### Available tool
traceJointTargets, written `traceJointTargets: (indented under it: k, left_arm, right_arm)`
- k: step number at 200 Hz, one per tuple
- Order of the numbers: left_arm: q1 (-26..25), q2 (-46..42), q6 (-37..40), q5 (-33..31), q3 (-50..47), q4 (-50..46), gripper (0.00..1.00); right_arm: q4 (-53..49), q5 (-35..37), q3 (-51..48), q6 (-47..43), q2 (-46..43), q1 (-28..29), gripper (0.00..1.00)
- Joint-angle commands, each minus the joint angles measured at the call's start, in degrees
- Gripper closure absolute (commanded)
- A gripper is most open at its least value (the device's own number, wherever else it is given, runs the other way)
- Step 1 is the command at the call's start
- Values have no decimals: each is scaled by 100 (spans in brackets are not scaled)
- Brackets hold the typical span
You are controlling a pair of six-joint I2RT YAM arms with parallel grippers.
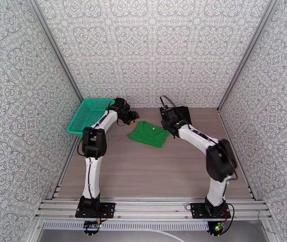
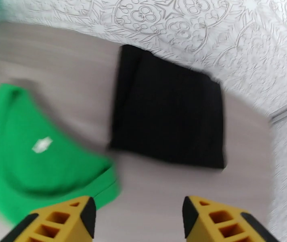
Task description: Fold and stack the mixed laundry pile
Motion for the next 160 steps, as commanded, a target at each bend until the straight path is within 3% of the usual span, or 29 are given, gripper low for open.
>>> traceJointTargets:
  k: [1, 30, 44, 63, 90, 160]
  left_arm:
    - [-11, -856, 535, -720, -762, 49, 40]
    - [-10, -760, 805, -519, -1104, 92, 30]
    - [-76, -463, 995, -301, -847, 35, 25]
    - [-210, -5, 1357, -493, -302, -246, 24]
    - [-324, 548, 1756, -808, 385, -558, 22]
    - [-362, 1190, 2428, -1594, 1194, -1091, 20]
  right_arm:
    - [-974, -1638, -383, 1624, -225, 10, 38]
    - [-57, -2465, -1272, 2864, -391, 18, 37]
    - [155, -2387, -1386, 3183, -325, 14, 36]
    - [294, -2124, -1397, 3527, -160, 17, 28]
    - [596, -1891, -1509, 3927, -8, 12, 25]
    - [733, -1898, -903, 4251, 1022, -2, 33]
